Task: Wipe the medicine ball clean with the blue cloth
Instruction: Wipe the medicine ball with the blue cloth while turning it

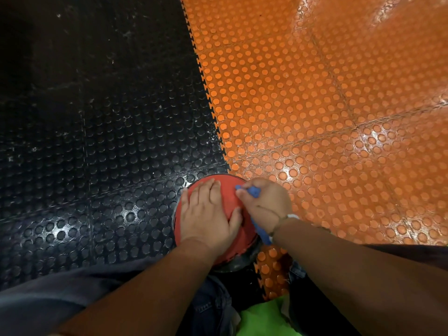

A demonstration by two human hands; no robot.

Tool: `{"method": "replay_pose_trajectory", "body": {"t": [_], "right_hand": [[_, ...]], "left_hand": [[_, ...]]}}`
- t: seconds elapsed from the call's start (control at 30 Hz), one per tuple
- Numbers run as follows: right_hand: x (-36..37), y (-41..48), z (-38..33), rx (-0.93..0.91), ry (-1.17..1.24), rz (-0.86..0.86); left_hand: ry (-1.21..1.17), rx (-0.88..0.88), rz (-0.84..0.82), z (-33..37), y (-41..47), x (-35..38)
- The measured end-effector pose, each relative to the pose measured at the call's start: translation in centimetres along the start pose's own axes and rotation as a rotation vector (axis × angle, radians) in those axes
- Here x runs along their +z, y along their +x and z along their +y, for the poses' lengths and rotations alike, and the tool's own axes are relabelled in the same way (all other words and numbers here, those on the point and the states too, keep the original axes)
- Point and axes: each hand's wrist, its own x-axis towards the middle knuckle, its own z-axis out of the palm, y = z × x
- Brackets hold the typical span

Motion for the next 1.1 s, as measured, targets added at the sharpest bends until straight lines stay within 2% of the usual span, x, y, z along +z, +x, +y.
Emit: {"method": "replay_pose_trajectory", "body": {"t": [0.07,0.2,0.33,0.37,0.5,0.67,0.83,1.0,1.1], "right_hand": [[-0.2,0.1,0.5,-0.01,-0.043,-0.016],[-1.4,1.3,2.4,0.212,-0.038,-0.067],[-0.8,0.7,1.2,0.004,-0.126,-0.026],[-0.8,0.7,1.4,0.003,-0.132,-0.031],[-1.8,1.9,2.9,0.192,-0.124,-0.102],[-1.1,1.6,1.3,-0.026,-0.053,-0.082],[-1.9,2.5,2.7,0.191,-0.156,-0.159],[-1.5,2.0,0.3,-0.072,-0.108,-0.139],[-2.2,2.6,1.7,0.094,-0.059,-0.186]], "left_hand": [[-0.045,-0.015,0.043,-0.4,0.2,0.3],[-0.03,0.008,0.019,-0.3,0.1,0.1],[-0.023,-0.01,0.023,-0.1,0.5,0.0],[-0.02,-0.016,0.014,-0.1,0.5,0.0],[-0.01,0.007,0.006,-0.1,0.4,0.0],[-0.011,-0.024,0.025,-0.3,0.8,0.0],[0.022,-0.033,-0.035,-0.5,1.9,-0.7],[-0.014,-0.083,-0.123,-1.4,4.2,-1.6],[0.0,0.044,-0.099,-1.6,4.1,-1.8]]}}
